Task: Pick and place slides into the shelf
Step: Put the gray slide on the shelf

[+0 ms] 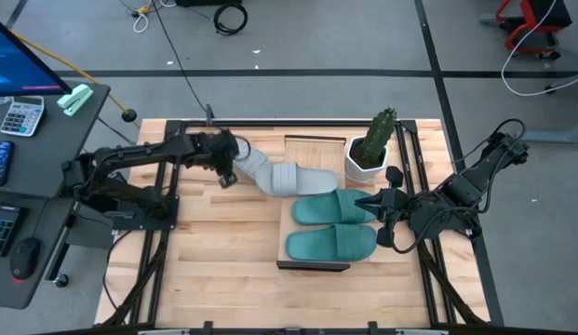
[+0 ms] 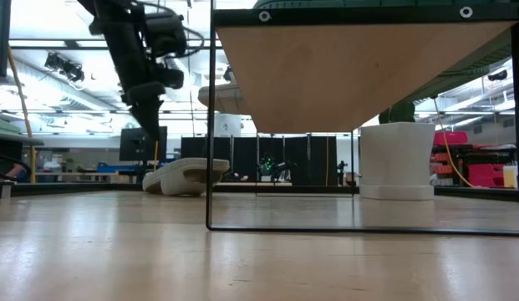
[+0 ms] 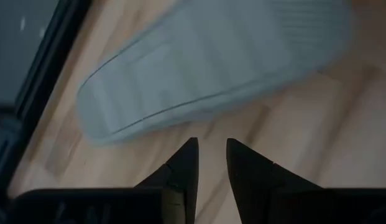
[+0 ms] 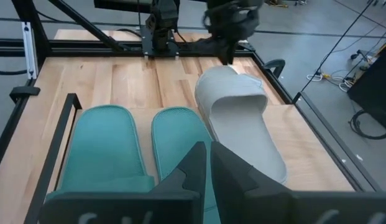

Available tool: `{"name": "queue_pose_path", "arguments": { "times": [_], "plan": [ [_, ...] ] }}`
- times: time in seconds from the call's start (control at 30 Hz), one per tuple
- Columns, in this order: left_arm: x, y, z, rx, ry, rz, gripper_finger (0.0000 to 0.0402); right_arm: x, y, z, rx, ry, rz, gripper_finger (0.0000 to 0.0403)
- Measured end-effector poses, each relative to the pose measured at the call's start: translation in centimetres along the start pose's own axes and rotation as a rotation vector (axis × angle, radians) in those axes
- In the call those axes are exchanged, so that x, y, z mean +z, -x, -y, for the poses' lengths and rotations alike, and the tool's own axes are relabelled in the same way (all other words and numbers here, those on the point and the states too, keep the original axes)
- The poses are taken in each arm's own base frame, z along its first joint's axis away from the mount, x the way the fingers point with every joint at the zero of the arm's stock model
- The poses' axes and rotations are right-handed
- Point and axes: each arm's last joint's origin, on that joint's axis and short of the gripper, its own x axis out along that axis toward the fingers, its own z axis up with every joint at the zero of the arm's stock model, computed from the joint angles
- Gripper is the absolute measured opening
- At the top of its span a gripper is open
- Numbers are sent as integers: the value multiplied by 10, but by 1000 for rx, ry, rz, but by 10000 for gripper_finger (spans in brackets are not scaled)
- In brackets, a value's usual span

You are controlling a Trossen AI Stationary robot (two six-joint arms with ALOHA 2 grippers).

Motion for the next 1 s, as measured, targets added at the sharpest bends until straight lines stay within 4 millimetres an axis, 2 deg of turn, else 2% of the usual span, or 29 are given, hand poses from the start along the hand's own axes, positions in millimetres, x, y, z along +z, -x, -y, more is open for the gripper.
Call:
{"name": "queue_pose_path", "arguments": {
  "times": [0.17,0.33,0.43,0.53,0.63,0.8,1.0],
  "plan": [
    [-7,-8,-42,-1,368,-58,87,0,0,0,-1,1,0,30],
    [-11,-13,-81,-21,669,-12,89,0,0,0,-1,5,0,30],
    [-13,-17,-99,-59,848,19,93,0,0,0,-1,9,0,30],
    [-18,-25,-112,-92,948,2,101,0,0,0,-1,9,0,30],
    [-23,-39,-118,-112,1010,-76,118,0,0,0,-1,9,0,30],
    [-30,-59,-113,-191,1060,-242,162,1,0,0,7,-4,2,30],
    [-31,-62,-103,-194,1086,-311,219,2,0,-1,14,-14,11,30]
  ]
}}
